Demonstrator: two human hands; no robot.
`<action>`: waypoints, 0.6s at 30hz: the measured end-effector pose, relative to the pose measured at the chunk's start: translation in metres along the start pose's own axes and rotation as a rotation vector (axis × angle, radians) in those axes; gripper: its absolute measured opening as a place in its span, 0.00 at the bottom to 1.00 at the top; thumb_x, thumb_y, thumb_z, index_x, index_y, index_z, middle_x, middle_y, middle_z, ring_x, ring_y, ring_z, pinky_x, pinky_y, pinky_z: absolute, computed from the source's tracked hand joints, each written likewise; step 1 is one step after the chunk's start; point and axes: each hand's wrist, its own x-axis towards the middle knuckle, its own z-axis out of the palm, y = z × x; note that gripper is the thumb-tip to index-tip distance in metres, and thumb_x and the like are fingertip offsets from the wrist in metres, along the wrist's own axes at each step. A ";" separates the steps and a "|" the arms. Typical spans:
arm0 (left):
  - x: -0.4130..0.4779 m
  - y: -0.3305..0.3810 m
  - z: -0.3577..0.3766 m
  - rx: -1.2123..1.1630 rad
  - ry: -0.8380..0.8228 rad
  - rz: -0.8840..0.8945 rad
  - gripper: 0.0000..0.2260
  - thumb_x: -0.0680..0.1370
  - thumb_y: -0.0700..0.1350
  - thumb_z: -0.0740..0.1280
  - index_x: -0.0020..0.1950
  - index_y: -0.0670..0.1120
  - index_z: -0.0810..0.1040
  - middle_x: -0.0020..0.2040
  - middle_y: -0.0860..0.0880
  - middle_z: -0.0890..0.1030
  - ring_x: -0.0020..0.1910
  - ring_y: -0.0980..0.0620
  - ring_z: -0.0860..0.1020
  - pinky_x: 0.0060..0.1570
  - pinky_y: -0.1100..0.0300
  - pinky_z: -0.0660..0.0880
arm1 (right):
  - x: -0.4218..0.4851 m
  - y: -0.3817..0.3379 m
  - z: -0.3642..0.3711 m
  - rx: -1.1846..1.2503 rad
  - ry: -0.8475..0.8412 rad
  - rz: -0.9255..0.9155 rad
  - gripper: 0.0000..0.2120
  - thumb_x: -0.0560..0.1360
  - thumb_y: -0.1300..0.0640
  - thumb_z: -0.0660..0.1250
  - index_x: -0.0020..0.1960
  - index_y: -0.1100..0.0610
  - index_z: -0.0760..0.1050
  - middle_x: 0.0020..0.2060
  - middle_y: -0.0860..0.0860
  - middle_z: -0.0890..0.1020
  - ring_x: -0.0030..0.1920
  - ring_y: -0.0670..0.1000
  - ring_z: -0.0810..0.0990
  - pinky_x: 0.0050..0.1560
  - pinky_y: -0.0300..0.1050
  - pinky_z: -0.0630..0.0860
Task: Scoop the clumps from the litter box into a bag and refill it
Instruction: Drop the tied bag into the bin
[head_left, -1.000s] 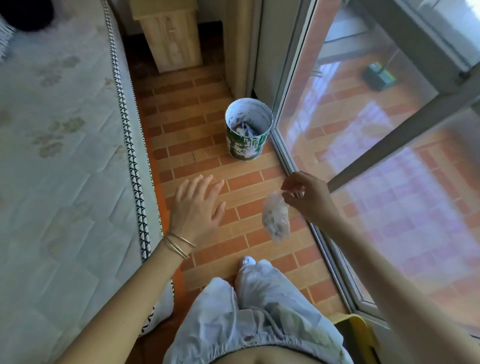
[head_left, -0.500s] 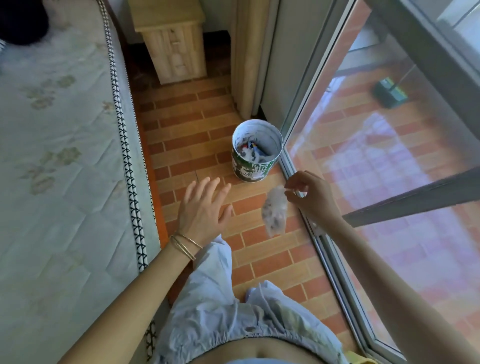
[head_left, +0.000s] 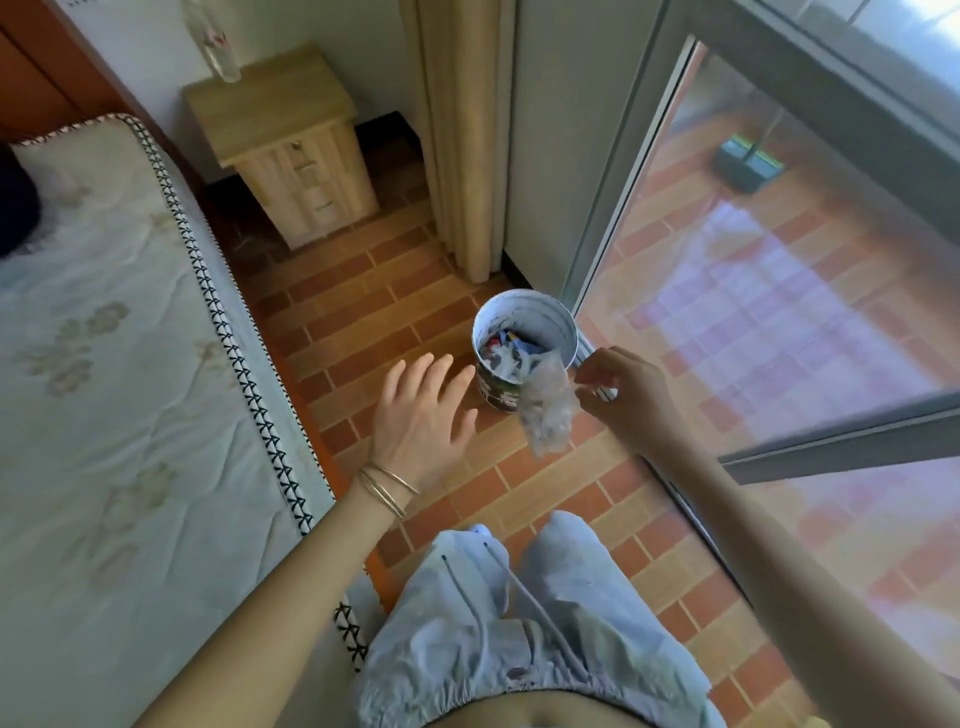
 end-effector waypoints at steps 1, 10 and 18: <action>0.007 -0.007 -0.001 0.002 0.011 0.011 0.23 0.77 0.55 0.53 0.67 0.47 0.74 0.63 0.44 0.77 0.63 0.43 0.73 0.64 0.44 0.66 | 0.008 -0.002 0.002 -0.006 0.006 0.010 0.07 0.64 0.71 0.70 0.40 0.62 0.78 0.35 0.49 0.76 0.34 0.47 0.73 0.37 0.24 0.66; 0.073 -0.049 0.008 -0.009 -0.001 0.013 0.22 0.77 0.55 0.54 0.66 0.47 0.74 0.63 0.45 0.77 0.63 0.43 0.73 0.64 0.44 0.65 | 0.098 0.009 0.007 -0.071 -0.018 0.037 0.08 0.64 0.69 0.70 0.39 0.57 0.77 0.35 0.49 0.76 0.38 0.53 0.75 0.41 0.49 0.75; 0.159 -0.067 0.020 -0.014 -0.087 -0.026 0.23 0.77 0.56 0.53 0.66 0.48 0.74 0.63 0.44 0.77 0.63 0.43 0.73 0.64 0.43 0.66 | 0.175 0.039 0.010 -0.083 -0.117 0.083 0.07 0.65 0.69 0.69 0.40 0.60 0.78 0.36 0.49 0.74 0.37 0.50 0.72 0.38 0.34 0.67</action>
